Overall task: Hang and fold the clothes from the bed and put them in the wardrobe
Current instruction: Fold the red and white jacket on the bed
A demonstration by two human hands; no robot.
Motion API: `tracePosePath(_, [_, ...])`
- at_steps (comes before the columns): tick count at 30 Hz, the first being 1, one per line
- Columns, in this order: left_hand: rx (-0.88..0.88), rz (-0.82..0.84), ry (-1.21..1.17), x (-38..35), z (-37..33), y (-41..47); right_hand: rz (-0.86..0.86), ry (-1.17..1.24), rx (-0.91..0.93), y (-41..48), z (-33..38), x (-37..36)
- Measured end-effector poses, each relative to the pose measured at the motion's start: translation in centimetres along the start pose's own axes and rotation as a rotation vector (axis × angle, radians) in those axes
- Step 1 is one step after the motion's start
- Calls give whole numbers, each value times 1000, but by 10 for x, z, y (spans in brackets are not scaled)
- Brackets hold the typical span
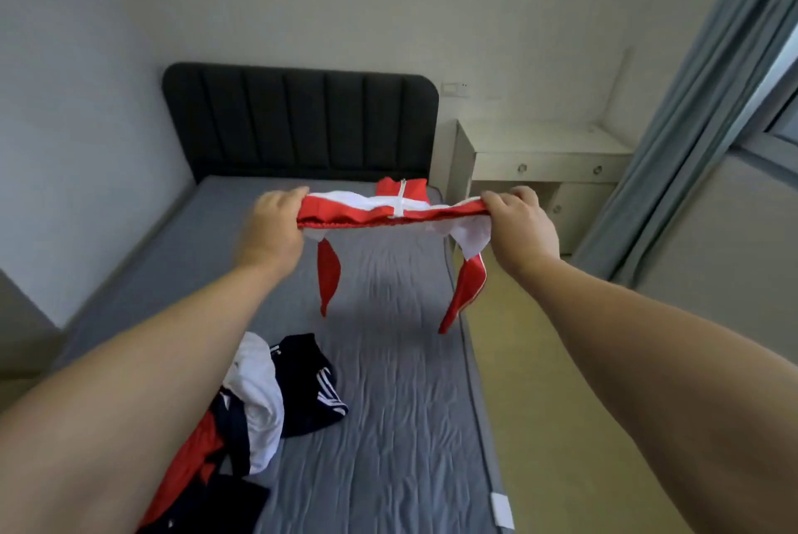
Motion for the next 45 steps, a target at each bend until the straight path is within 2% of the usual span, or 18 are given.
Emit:
tracePosePath(3, [23,218,129,-63,48,-71,186,-127,140,-48,8,-75])
tracePosePath(5, [-6,380,296,-113,80,-128,341,-231,222,-92,19,-136])
tracePosePath(10, [-32,748,732,-237,157,-280,664,-232,344,-224,51,-298])
tracePosePath(12, [-63,830,822,-277,189,-340,738,-183,362,-277,65,-352])
tracePosePath(17, [-314,972,875,-339,245,-458,961,-112,359,-393,98,-446])
tracePosePath(24, [-254,1097,803,-338,258,-564,1180,-61,376,-504,128,-479])
tracePosePath(29, [-333,1323,758,-318,259,-640,1412,-43,466,-562,151,-468])
tracePosePath(33, [-295,1433,746,-309,263,-694,1546,-11,460,-614,166,-471])
tracePosePath(37, [-224,1569,757,-313,267,-722,1693,63,363,-648,170,-476])
tracePosePath(39, [-91,1693,729,-316,263,-717,1719,137,255,-645,167,-480])
tracePosePath(41, [3,1775,726,-319,251,-699,1664,235,66,-626,158,-486])
tracePosePath(43, [-82,1758,714,-329,230,-672,1541,330,-221,-595,140,-493])
tracePosePath(45, [-125,1674,652,-342,203,-636,1368,378,-456,-557,113,-498])
Point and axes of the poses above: each hand's wrist, its own y-axis towards the middle knuckle, its own x-axis out of the back of the hand, z = x × y, the point moved 3 cm from there along y, towards the middle knuckle, and after that the axes turned 7 degrees about x, right-handed, at the moved point
